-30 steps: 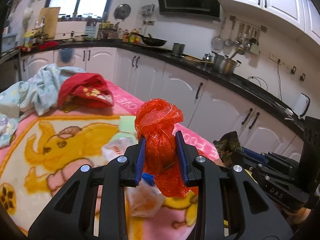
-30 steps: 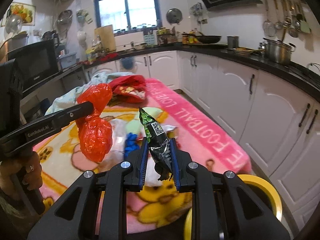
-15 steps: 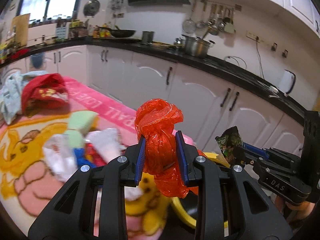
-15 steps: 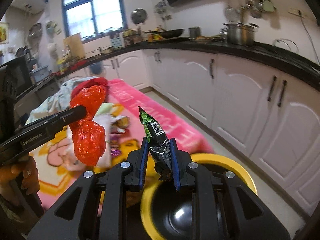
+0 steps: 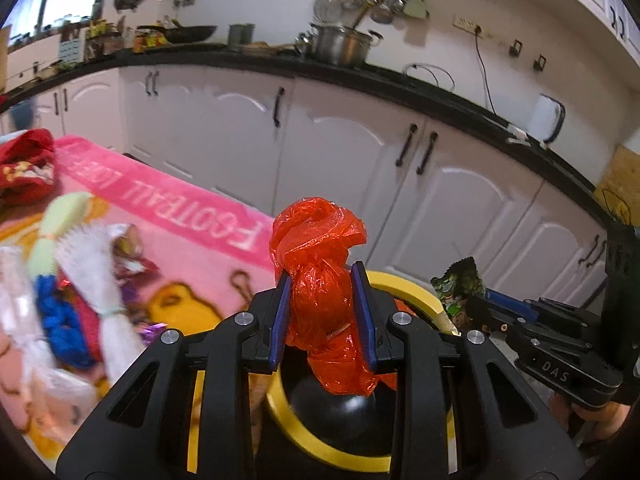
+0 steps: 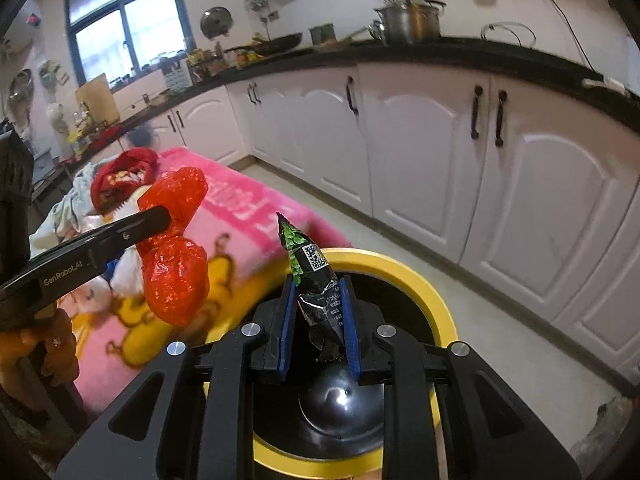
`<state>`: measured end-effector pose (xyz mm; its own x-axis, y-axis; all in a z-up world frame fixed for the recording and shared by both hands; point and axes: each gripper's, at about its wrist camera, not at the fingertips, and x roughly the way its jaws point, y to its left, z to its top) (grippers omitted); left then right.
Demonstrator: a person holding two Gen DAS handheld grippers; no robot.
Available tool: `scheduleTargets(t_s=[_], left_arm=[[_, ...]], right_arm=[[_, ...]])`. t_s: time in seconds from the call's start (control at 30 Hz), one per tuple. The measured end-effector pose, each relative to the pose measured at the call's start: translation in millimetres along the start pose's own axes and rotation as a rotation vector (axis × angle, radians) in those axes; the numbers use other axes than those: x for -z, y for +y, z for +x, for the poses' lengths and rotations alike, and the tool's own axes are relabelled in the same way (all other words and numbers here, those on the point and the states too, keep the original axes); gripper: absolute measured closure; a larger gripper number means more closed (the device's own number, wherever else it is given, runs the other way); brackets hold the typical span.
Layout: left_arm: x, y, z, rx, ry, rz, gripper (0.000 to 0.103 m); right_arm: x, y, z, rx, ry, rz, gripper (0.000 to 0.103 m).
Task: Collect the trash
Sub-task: 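Lift both held items and carry them over the yellow-rimmed bin, then open both tools to drop the red bag and wrapper into the bin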
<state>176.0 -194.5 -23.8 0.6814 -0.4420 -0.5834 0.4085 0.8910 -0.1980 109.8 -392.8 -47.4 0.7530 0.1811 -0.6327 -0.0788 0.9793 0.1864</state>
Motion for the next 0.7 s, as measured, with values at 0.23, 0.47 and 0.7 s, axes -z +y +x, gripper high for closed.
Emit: scheduleTargets(t_s=[0.23, 0.47, 0.7], left_arm=[[13, -11, 27, 0.030, 0.059, 0.028, 0.080], [22, -8, 47, 0.035, 0.109, 0.019, 0.076], [28, -3, 46, 0.029, 0.120, 0.010, 0.048]], right_arm=[[14, -17, 13, -0.001, 0.054, 0.046, 0.081], [19, -26, 24, -0.007, 0.087, 0.084, 0.071], [18, -30, 27, 0.016, 0.079, 0.092, 0.060]])
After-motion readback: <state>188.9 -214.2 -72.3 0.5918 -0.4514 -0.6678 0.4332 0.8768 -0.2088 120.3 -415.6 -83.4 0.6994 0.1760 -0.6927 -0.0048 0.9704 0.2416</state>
